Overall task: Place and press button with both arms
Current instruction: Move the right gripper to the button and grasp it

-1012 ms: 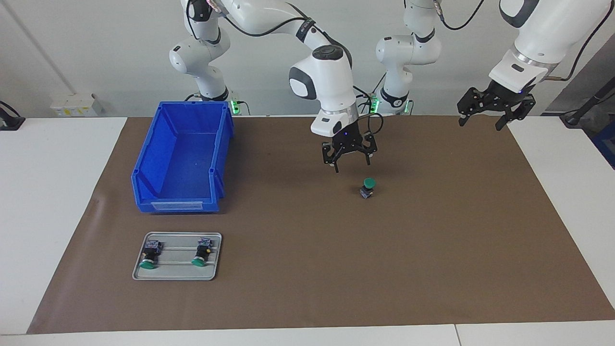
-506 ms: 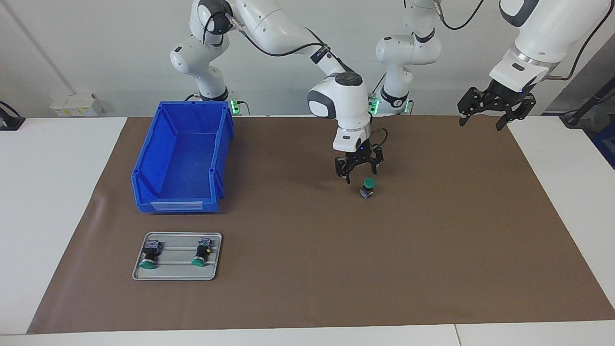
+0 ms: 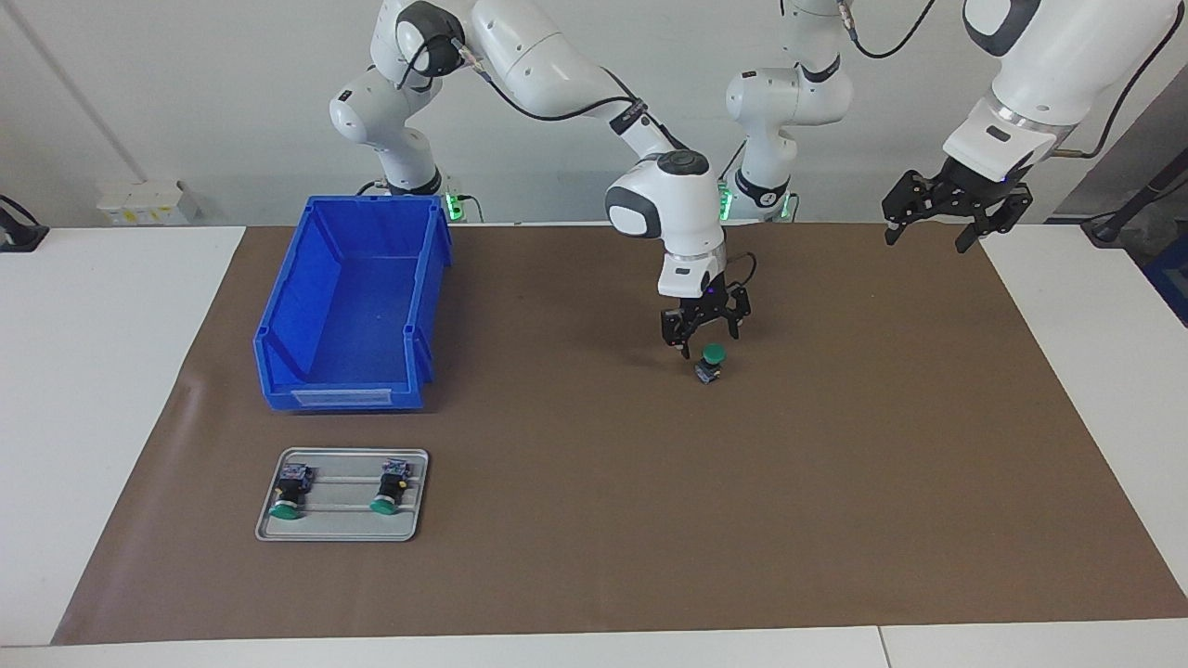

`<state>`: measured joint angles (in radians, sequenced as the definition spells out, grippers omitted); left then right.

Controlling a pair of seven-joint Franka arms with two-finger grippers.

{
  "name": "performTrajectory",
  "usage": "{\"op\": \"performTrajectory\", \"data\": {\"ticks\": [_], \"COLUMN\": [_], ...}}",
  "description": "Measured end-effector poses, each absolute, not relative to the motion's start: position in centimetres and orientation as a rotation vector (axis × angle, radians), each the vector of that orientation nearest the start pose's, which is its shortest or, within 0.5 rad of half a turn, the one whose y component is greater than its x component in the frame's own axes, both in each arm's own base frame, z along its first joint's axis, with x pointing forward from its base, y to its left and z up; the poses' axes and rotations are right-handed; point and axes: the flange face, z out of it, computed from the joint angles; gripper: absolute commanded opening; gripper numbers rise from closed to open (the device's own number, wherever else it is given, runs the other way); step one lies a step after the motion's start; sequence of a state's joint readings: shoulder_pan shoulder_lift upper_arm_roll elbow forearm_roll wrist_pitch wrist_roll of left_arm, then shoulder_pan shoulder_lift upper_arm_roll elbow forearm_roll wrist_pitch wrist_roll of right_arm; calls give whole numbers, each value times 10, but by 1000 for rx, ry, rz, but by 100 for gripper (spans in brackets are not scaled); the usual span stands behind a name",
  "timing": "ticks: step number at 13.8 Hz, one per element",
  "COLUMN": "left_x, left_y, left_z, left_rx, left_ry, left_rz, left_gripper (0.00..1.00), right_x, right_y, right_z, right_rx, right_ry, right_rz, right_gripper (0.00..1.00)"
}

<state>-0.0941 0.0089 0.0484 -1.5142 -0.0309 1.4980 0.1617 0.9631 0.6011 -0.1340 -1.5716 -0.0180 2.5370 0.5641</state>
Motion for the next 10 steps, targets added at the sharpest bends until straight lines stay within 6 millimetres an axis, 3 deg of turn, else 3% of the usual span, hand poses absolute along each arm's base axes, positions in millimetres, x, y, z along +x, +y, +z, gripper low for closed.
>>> {"op": "performTrajectory", "data": {"ticks": [3, 10], "left_x": [549, 549], "left_y": [-29, -29], "left_z": [640, 640], "left_rx": [-3156, -3156], "left_ry": [331, 331], "left_rz": [36, 36], "left_gripper": [100, 100], "right_x": [483, 481], "right_y": [552, 556], "right_z": [323, 325], "right_rx": [-2885, -2867], "right_ry": [-504, -522], "right_rz": [-552, -581], "right_gripper": [100, 100]}}
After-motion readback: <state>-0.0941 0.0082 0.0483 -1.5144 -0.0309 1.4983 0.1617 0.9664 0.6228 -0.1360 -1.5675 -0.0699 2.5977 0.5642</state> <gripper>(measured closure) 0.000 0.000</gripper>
